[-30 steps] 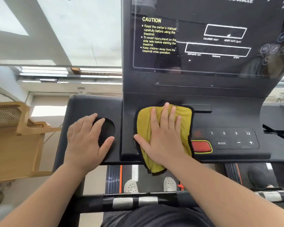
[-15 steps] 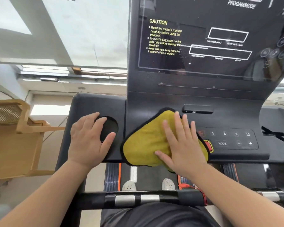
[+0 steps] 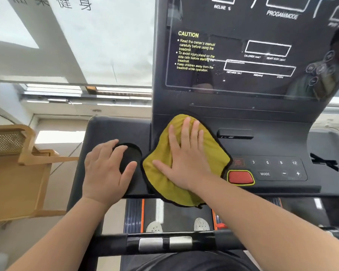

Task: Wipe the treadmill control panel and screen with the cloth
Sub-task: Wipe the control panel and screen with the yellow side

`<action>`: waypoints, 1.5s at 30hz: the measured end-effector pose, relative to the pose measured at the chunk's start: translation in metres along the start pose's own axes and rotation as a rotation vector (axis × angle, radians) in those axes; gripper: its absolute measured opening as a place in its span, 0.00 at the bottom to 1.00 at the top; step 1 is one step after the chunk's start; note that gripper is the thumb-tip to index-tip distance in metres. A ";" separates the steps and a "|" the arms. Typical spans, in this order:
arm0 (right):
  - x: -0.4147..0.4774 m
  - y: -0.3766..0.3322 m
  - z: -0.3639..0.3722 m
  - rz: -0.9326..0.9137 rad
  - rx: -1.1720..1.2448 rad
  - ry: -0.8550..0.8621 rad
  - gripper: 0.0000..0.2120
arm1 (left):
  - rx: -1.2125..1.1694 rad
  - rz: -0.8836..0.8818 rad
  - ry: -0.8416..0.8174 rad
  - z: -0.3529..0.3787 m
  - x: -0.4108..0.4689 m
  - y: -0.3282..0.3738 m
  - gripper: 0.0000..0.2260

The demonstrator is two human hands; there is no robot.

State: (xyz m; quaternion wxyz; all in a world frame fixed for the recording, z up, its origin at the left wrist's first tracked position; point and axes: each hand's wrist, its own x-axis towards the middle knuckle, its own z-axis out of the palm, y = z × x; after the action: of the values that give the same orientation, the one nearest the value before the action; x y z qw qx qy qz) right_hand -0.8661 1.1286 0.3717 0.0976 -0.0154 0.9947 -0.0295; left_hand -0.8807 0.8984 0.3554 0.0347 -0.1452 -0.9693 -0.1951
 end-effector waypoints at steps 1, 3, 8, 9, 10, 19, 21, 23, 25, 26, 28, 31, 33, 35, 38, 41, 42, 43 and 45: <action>-0.002 0.002 0.001 -0.102 -0.013 -0.021 0.47 | -0.004 -0.002 0.001 0.000 0.000 0.000 0.26; -0.011 0.011 0.004 -0.302 -0.037 -0.050 0.43 | -0.008 -0.004 -0.003 -0.001 0.000 0.000 0.26; -0.051 0.060 0.019 -0.529 -0.214 -0.017 0.41 | 0.015 -0.016 -0.040 -0.001 0.000 0.000 0.26; -0.057 0.070 0.019 -0.492 -0.215 -0.010 0.42 | 0.018 -0.015 -0.043 -0.002 0.000 0.000 0.26; -0.059 0.076 0.018 -0.424 -0.198 -0.010 0.43 | 0.020 -0.014 -0.046 -0.002 0.000 0.000 0.26; -0.003 0.001 0.001 -0.017 -0.022 0.002 0.52 | 0.004 -0.016 -0.070 -0.003 0.002 -0.001 0.25; -0.002 -0.012 0.002 -0.131 -0.037 -0.021 0.49 | -0.013 -0.019 -0.061 -0.003 0.002 -0.001 0.25; -0.009 -0.014 0.007 -0.294 -0.047 -0.031 0.44 | -0.011 -0.015 -0.066 -0.003 0.002 -0.001 0.25; -0.027 -0.004 0.018 -0.476 -0.100 -0.017 0.39 | -0.013 -0.007 -0.065 -0.004 0.002 0.000 0.25; -0.038 0.006 0.023 -0.550 -0.142 -0.006 0.37 | -0.013 -0.005 -0.063 -0.004 0.002 -0.001 0.25; -0.058 0.031 0.029 -0.598 -0.191 0.020 0.35 | -0.013 -0.005 -0.063 -0.004 0.002 -0.001 0.25; -0.071 0.065 0.024 -0.376 -0.134 0.006 0.37 | -0.022 -0.005 -0.064 -0.004 0.002 -0.001 0.24; -0.065 0.069 0.015 -0.190 -0.063 -0.049 0.42 | -0.034 -0.007 -0.063 -0.005 0.002 -0.001 0.24; -0.049 0.054 0.005 -0.046 -0.005 -0.098 0.47 | -0.042 -0.009 -0.065 -0.005 0.002 -0.001 0.24; -0.021 0.014 -0.003 0.074 0.041 -0.123 0.51 | -0.043 -0.022 -0.064 -0.006 0.002 -0.001 0.23; -0.012 -0.020 0.001 -0.001 -0.021 -0.073 0.47 | -0.049 -0.025 -0.064 -0.005 0.002 -0.001 0.23; -0.014 -0.027 0.004 -0.067 -0.039 -0.067 0.45 | -0.051 -0.026 -0.065 -0.005 0.002 -0.002 0.23; -0.019 -0.031 0.008 -0.145 -0.050 -0.065 0.43 | -0.051 -0.027 -0.067 -0.005 0.002 -0.002 0.23; -0.034 -0.027 0.015 -0.337 -0.069 -0.037 0.38 | -0.049 -0.025 -0.069 -0.005 0.001 -0.002 0.23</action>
State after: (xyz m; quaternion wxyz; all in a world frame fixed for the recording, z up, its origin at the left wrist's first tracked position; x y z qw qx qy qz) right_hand -0.8295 1.1018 0.3651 0.1091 -0.1861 0.9764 -0.0108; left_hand -0.8825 0.8951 0.3593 -0.0049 -0.1405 -0.9667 -0.2139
